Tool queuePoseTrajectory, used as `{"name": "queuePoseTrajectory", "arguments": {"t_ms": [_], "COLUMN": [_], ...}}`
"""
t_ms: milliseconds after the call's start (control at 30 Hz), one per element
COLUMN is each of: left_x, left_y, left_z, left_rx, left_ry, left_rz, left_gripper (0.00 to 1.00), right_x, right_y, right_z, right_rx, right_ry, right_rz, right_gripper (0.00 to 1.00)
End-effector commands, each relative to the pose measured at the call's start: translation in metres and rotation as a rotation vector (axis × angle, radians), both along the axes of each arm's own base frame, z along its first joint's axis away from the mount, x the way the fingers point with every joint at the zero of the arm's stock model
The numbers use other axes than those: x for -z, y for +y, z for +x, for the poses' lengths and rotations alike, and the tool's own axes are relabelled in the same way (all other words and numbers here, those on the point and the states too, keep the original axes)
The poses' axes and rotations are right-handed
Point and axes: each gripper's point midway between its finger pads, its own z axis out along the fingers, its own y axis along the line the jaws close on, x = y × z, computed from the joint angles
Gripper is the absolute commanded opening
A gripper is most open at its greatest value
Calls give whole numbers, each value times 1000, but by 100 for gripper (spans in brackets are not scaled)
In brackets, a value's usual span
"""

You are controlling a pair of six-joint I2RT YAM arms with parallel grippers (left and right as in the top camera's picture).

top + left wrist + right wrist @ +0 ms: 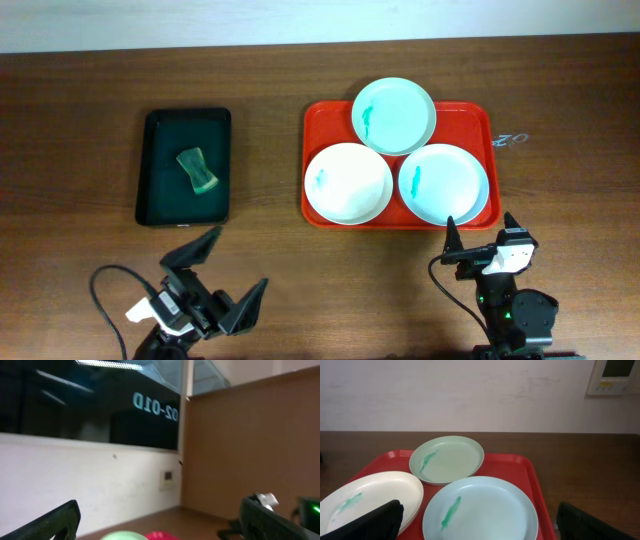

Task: Clean dirty plates on tray and stack at the side
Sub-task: 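Reach the left gripper into the green tray and grasp the sponge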

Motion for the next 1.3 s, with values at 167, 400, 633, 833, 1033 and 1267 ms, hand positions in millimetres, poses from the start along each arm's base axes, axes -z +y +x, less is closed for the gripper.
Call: {"name": "queuePoseTrajectory", "arguments": {"t_ms": [167,400,633,833,1033,1267], "left_x": [-115,-48,69,186,258,297], "left_y": [40,50,98,146,162,156], "left_z": [30,169,273,299,303,301], "left_rx": [-378,-401,-420,-633,-715,-704], "left_ry": [-20,679,1370,1758,1870,1931], "left_rz": [83,405,440,165,233,271], "left_gripper": [99,99,99,99,89,70], "right_x": [3,3,3,3,3,3], "right_y": [-2,-2,-2,-2,-2,-2], "right_z": [0,0,0,0,0,0], "right_rx": [9,9,9,9,9,9], "right_ry": [2,2,2,2,2,2], "right_rz": [-7,-6,-6,-7,-7,-6], "right_gripper": [98,98,98,98,98,98]}}
